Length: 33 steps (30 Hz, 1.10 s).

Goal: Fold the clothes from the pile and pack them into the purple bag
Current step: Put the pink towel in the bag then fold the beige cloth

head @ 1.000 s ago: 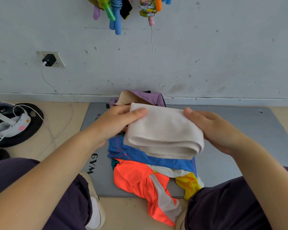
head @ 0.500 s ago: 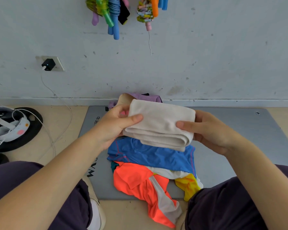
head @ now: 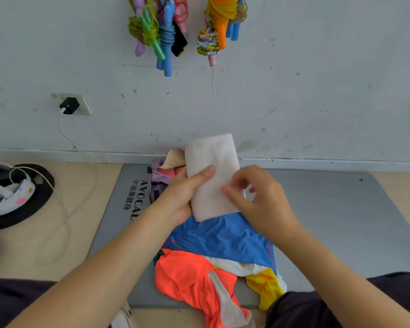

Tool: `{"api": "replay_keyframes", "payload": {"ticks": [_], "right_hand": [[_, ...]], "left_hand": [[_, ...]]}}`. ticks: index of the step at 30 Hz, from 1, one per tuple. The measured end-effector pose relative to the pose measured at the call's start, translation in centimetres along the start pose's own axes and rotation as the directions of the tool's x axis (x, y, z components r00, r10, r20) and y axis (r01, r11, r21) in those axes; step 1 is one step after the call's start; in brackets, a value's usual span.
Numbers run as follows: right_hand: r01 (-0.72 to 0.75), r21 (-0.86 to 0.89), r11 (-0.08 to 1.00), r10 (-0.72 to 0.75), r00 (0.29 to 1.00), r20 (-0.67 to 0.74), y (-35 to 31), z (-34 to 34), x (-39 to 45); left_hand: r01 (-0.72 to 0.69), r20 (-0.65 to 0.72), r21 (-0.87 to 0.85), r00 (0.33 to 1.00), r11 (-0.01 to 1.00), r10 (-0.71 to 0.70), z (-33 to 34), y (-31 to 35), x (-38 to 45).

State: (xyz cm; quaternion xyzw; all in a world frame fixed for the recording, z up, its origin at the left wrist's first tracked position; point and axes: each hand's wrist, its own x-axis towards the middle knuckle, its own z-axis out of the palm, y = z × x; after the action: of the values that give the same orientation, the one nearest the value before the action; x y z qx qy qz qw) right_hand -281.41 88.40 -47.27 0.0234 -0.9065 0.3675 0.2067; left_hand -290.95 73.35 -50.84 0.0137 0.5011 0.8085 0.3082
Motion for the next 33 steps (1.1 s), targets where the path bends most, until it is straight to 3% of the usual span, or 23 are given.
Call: {"api": "replay_keyframes", "payload": {"ticks": [2, 4, 7, 10, 12, 14, 16, 18, 20, 22, 23, 25, 27, 30, 32, 33], "right_hand": [[-0.306, 0.069, 0.95, 0.31, 0.949, -0.058, 2.0, -0.2, 1.6], [-0.519, 0.097, 0.849, 0.511, 0.854, 0.096, 3.8, 0.7, 2.8], [-0.543, 0.072, 0.837, 0.504, 0.815, 0.285, 6.2, 3.8, 3.4], [-0.658, 0.129, 0.742, 0.546, 0.704, 0.454, 8.7, 6.6, 4.4], [-0.704, 0.118, 0.701, 0.585, 0.661, 0.469, 11.0, 8.2, 5.4], [-0.767, 0.254, 0.589, 0.543, 0.609, 0.578, 13.1, 10.2, 6.2], [-0.817, 0.379, 0.435, 0.465, 0.564, 0.682, 14.8, 12.2, 7.0], [-0.823, 0.369, 0.433, 0.486, 0.557, 0.673, 16.7, 13.6, 8.2], [-0.8, 0.358, 0.482, 0.578, 0.597, 0.556, 18.7, 14.7, 10.0], [-0.738, 0.383, 0.556, 0.641, 0.674, 0.368, 20.3, 15.6, 12.4], [-0.696, 0.393, 0.602, 0.644, 0.713, 0.276, 20.9, 16.2, 13.8], [-0.594, 0.364, 0.717, 0.565, 0.802, 0.195, 22.0, 18.1, 16.5], [-0.508, 0.21, 0.835, 0.446, 0.85, 0.282, 23.0, 21.2, 18.7], [-0.351, -0.224, 0.909, 0.416, 0.735, 0.536, 26.1, 26.5, 19.9], [-0.257, -0.48, 0.839, 0.504, 0.699, 0.507, 28.7, 28.3, 19.8], [-0.269, -0.558, 0.785, 0.544, 0.731, 0.413, 29.9, 28.7, 19.9]], "left_hand": [[-0.036, 0.026, -0.018, 0.999, 0.999, 0.037, -0.5, -0.8, 1.2], [-0.062, 0.045, -0.021, 0.997, 0.998, 0.063, -1.0, -1.7, 2.6], [-0.055, -0.009, -0.001, 0.998, 0.998, 0.055, -2.2, -2.9, 4.8], [-0.011, -0.047, 0.005, 0.999, 1.0, 0.012, -4.5, -4.0, 7.2], [0.013, -0.058, -0.012, 0.998, 1.0, -0.013, -6.2, -4.8, 9.2], [0.054, -0.034, -0.005, 0.998, 0.999, -0.054, -7.6, -5.6, 11.2], [0.077, -0.033, 0.068, 0.997, 0.995, -0.074, -8.8, -6.4, 13.4], [0.083, -0.121, 0.229, 0.991, 0.97, -0.056, -10.3, -7.0, 15.5], [0.044, -0.235, 0.506, 0.968, 0.861, 0.089, -12.6, -7.6, 17.5], [0.029, -0.223, 0.852, 0.923, 0.523, 0.312, -15.6, -8.6, 19.0], [0.025, -0.155, 0.942, 0.918, 0.336, 0.365, -17.1, -9.2, 19.6], [0.031, -0.07, 0.993, 0.931, 0.112, 0.359, -19.2, -10.3, 20.2], [0.059, -0.063, 0.998, 0.935, 0.022, 0.348, -20.6, -11.3, 20.7], [0.099, -0.073, 0.994, 0.928, -0.053, 0.366, -21.7, -12.5, 21.1], [0.106, -0.068, 0.991, 0.928, -0.085, 0.367, -22.0, -13.1, 21.3], [0.108, -0.068, 0.99, 0.929, -0.09, 0.365, -22.2, -13.4, 21.5]]}}
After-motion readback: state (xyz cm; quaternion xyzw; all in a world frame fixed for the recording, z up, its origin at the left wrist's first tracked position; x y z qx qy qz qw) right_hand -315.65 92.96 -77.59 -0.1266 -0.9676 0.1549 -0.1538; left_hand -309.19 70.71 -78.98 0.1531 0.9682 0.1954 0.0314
